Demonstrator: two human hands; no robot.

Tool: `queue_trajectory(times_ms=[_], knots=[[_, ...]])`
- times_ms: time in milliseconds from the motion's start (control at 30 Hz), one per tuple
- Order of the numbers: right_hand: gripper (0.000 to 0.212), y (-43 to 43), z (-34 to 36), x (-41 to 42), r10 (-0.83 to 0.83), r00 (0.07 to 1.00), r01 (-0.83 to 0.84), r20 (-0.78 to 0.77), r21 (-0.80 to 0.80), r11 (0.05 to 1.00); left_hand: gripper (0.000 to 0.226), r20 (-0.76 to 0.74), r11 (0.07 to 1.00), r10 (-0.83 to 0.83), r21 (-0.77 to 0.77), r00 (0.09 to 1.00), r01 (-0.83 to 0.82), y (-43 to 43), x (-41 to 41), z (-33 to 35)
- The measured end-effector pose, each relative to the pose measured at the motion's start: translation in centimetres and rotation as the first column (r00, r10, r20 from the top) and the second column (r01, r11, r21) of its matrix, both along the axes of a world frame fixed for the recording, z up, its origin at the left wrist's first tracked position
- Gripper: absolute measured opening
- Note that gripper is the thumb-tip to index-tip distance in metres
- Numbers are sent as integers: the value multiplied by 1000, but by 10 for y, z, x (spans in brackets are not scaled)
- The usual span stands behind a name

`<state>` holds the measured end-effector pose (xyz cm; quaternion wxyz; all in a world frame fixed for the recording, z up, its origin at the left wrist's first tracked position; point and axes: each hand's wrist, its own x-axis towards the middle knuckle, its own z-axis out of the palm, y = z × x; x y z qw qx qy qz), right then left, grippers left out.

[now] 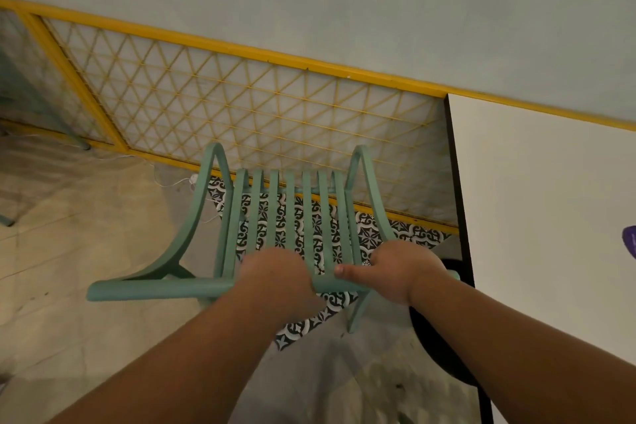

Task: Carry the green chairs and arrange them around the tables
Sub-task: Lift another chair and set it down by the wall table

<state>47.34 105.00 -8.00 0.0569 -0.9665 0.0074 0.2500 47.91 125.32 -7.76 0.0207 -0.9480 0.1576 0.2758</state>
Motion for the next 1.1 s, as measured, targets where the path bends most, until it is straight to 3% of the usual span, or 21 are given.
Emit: queue_trajectory(times_ms=[67,167,233,300,433,633,1100], knots=[[102,-2,0,4,22,999,-21,-32,42,999,42,39,991,64,-119,997,-59,-21,-6,-8],[97,-8,5,9,51,992,-32,-114,165,986,36,94,993,90,-88,991,-82,-22,-4,-14],[75,-17,14,13,86,973,-35,-212,234,972,35,93,995,52,-84,994,-44,-16,-2,-16],[61,-29,19,16,133,953,-79,-272,202,976,35,112,995,25,-94,993,-15,-14,-1,-14],[81,-35,10,13,138,948,-98,-285,150,984,35,127,995,10,-96,992,2,-14,-3,-16],[66,-24,29,11,145,940,-102,-308,152,983,30,145,994,9,-108,989,7,-10,0,-13],[69,-12,23,1,118,953,-75,-279,159,984,28,182,991,-53,-113,982,74,4,-4,-12]])
